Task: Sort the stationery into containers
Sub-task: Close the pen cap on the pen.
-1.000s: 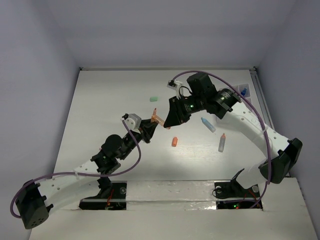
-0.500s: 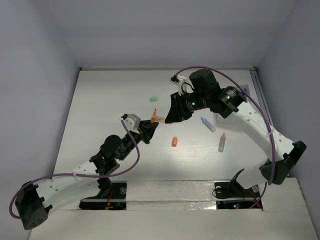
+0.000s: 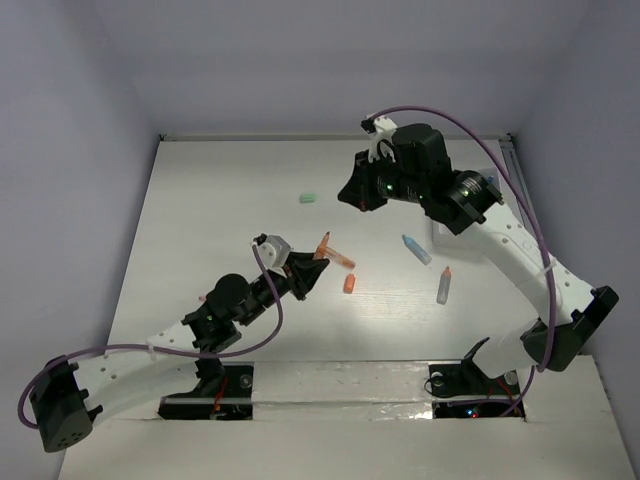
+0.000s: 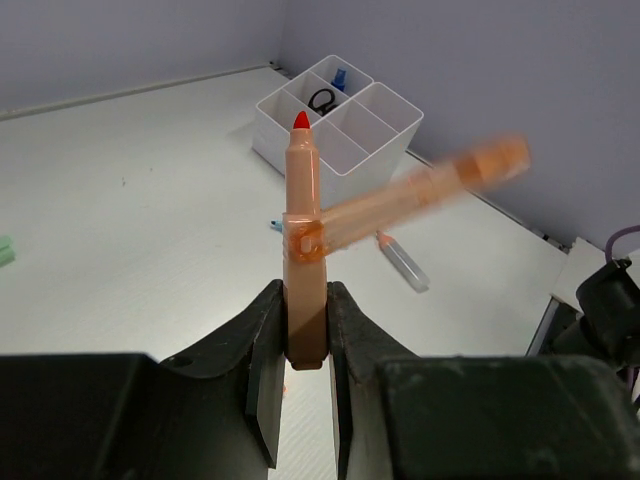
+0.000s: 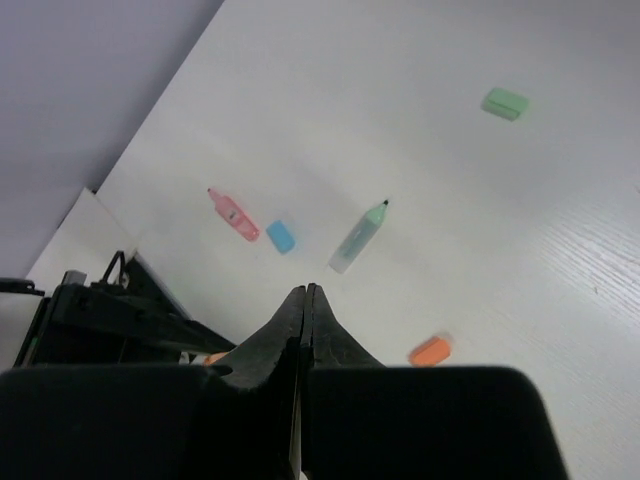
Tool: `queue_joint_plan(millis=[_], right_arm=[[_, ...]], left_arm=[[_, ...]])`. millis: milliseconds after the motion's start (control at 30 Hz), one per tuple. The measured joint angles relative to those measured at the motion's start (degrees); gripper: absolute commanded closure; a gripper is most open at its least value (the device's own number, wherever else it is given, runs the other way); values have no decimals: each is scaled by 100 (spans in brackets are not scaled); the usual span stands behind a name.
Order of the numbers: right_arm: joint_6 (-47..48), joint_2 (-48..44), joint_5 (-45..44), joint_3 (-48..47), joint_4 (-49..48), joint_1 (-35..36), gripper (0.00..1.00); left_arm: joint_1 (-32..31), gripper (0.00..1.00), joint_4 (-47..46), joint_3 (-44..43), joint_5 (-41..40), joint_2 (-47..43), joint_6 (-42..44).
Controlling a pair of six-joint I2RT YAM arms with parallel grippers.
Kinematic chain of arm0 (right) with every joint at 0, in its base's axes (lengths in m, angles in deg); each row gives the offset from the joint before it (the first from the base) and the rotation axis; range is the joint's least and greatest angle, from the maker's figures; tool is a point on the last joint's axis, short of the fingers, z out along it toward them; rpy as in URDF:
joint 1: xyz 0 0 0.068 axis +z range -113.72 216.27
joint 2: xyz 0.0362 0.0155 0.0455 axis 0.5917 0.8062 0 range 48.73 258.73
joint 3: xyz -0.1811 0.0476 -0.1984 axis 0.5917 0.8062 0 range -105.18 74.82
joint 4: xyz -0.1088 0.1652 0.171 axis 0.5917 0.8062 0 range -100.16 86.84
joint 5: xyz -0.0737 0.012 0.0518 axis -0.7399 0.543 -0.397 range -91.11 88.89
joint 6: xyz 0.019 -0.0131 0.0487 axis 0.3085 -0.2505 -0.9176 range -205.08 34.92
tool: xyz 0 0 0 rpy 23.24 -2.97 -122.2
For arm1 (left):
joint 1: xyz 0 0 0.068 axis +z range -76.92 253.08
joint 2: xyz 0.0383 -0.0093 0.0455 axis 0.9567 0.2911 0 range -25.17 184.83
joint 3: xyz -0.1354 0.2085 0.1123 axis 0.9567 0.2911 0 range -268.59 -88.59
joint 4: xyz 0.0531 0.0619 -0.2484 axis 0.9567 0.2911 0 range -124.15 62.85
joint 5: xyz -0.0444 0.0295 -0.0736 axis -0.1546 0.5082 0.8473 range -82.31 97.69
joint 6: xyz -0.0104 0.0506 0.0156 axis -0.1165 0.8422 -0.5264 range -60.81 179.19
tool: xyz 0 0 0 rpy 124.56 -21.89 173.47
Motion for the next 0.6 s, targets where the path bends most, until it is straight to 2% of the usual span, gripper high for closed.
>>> queue_joint_plan(millis=[200, 233, 300, 333, 433, 533, 600], right_arm=[[2, 138, -129, -2, -157, -2, 98], [2, 146, -151, -2, -160, -2, 81], [-20, 127, -170, 39, -190, -2, 65], [-46, 44, -157, 179, -297, -2, 51], [-205, -507, 55, 966, -619, -2, 36], [-424, -1276, 352, 1950, -1005, -2, 24], [-553, -1733, 490, 2522, -1222, -2, 20]], left_arm=[[0, 100, 28, -13, 50, -17, -81], [0, 100, 59, -26, 39, -17, -107], [0, 100, 205, -127, 0, 7, -168], [0, 100, 267, -212, -24, 46, -197], [0, 100, 365, -448, -144, 162, -258], [-2, 100, 415, -581, -389, 232, -339], [0, 100, 461, -662, -557, 319, -400]])
